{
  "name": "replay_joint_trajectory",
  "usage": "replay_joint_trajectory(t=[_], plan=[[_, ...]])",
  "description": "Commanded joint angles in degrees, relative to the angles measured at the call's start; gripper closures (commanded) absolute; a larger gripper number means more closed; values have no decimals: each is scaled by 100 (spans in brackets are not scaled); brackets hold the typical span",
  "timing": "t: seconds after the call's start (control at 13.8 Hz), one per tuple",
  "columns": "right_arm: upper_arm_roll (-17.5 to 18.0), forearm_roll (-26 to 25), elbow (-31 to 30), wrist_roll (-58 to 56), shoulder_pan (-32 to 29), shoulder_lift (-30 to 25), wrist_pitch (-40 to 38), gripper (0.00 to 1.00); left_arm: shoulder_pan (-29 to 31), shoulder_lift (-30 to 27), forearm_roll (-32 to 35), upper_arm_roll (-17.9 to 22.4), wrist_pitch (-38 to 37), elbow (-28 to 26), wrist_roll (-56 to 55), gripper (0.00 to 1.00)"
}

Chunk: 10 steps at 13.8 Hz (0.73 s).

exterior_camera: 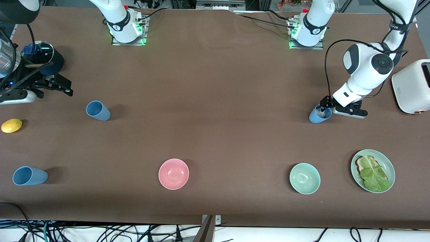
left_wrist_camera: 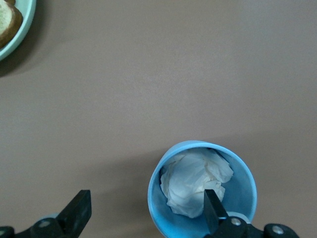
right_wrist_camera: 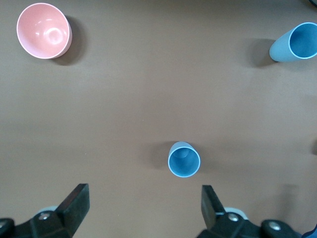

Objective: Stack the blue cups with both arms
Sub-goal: 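Close the left gripper on the rim of the tissue cup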

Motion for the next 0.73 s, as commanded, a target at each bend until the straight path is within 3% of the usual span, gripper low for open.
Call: replay_joint_trajectory(t=[0.0,0.36,0.51,0.58,0.65], plan=[[27,3,-60,71,-41,-53,52,0,-13,56,116,37,342,-156,-4,0],[27,-24,-60,71,-41,-53,52,0,-22,171,116,37,500,-174,-13,3],[27,-32,-60,71,-41,-53,52,0,-22,171,107,37,501,-174,-4,32],[27,-33,-60,71,-41,-53,52,0,-22,197,107,29,553,-174,-4,32],[27,-33,-51,71,-41,-53,52,0,-13,197,107,29,606,-174,66,45]])
